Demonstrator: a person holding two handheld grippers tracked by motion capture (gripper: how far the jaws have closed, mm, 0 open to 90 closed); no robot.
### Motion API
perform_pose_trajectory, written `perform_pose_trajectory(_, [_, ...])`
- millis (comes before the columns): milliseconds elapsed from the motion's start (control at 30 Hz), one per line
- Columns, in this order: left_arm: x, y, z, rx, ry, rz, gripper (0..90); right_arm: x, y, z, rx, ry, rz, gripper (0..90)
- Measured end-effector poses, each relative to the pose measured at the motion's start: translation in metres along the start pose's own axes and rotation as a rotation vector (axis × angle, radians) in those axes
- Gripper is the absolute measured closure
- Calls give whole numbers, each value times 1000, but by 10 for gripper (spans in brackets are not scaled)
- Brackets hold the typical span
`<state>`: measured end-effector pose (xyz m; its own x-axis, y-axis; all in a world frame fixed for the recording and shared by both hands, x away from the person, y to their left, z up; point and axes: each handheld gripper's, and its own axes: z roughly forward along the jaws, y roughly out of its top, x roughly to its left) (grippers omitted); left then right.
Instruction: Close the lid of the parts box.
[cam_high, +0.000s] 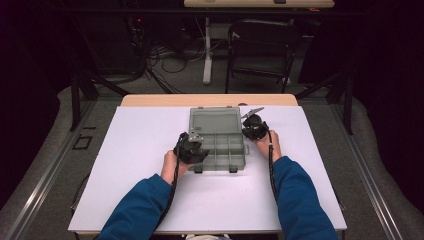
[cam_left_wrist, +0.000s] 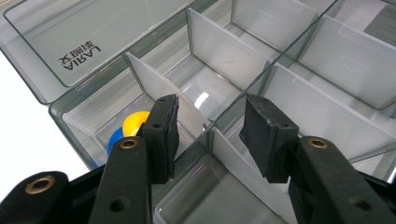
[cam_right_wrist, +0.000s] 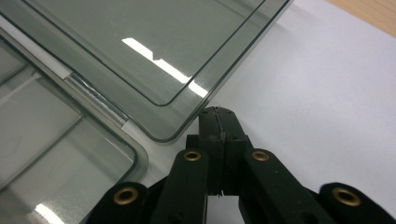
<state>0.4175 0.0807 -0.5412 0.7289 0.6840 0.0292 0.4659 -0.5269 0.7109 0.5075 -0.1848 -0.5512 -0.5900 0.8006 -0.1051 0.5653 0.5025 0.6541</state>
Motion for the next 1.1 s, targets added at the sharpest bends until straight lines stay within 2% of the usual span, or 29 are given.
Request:
perform_pose_trajectory(333, [0, 0, 0, -1, -1, 0, 556, -4, 6, 3, 1, -2, 22, 900])
perform_pose_trajectory(800, [0, 0, 0, -2, 0, 0, 555, -5, 11, -4, -50, -27, 10, 900])
perform_pose_trajectory(1100, [0, 0, 0, -2, 1, 0, 555, -5, 12, -10, -95, -35, 22, 900])
